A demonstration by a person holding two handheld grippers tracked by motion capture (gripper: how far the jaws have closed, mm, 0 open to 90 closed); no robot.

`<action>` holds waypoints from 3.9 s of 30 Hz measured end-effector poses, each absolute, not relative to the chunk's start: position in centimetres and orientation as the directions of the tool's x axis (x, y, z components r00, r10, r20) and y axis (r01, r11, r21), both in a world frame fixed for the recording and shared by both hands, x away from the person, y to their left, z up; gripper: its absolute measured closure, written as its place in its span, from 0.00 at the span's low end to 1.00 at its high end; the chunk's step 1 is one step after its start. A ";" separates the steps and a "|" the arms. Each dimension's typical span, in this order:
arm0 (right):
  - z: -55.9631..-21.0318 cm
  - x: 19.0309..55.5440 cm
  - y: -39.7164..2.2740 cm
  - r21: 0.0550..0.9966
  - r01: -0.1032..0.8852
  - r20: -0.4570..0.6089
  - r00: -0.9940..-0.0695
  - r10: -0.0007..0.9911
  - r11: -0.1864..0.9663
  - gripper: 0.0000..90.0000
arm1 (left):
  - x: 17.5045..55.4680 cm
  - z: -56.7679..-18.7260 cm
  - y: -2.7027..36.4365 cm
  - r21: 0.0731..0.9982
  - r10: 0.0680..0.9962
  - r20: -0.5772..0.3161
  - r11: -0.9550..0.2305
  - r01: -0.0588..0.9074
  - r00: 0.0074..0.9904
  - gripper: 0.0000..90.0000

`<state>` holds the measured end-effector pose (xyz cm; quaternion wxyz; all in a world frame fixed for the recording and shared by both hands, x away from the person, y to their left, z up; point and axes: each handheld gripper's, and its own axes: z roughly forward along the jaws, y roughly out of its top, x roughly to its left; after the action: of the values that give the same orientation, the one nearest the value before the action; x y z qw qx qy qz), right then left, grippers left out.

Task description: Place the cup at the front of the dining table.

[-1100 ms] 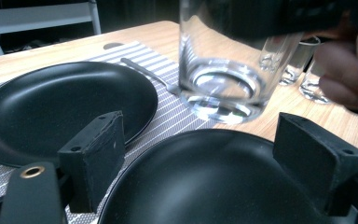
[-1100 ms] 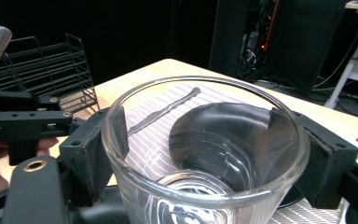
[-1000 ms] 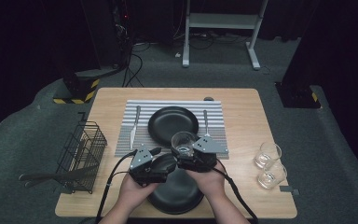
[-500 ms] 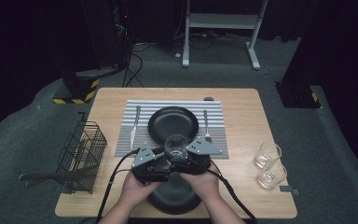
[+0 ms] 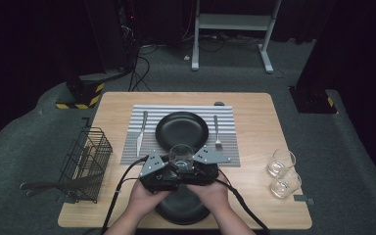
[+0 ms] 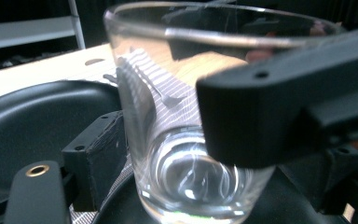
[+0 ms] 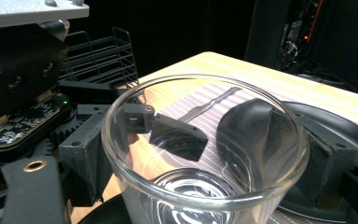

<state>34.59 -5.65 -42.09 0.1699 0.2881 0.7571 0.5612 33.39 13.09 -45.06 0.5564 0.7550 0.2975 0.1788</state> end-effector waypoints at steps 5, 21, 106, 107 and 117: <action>-42.0 34.3 -5.4 0.947 0.246 0.069 -0.787 0.613 0.209 0.21 | 33.4 -45.0 13.0 0.952 0.645 -0.043 -0.206 0.228 0.763 0.23; -41.9 34.3 -5.3 0.946 0.255 0.083 -0.789 0.609 0.201 0.21 | 33.2 -45.1 13.0 0.956 0.645 -0.017 -0.215 0.202 0.764 0.24; -47.0 34.9 -14.7 0.925 0.269 -0.021 -0.669 0.743 0.268 0.35 | 36.3 -47.0 20.4 0.943 0.865 -0.065 -0.110 0.314 0.497 0.25; -47.2 34.9 -14.9 0.923 0.274 -0.019 -0.666 0.745 0.269 0.35 | 36.5 -47.1 20.5 0.942 0.868 -0.068 -0.106 0.317 0.492 0.25; -49.4 34.8 -16.8 0.912 0.314 -0.017 -0.617 0.786 0.266 0.35 | 37.4 -47.7 21.0 0.940 0.881 -0.079 -0.090 0.329 0.466 0.25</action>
<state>34.81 -16.77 -49.43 0.2436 0.3633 0.7573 0.4850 37.36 21.05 -47.74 0.5109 0.6872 0.4403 0.2699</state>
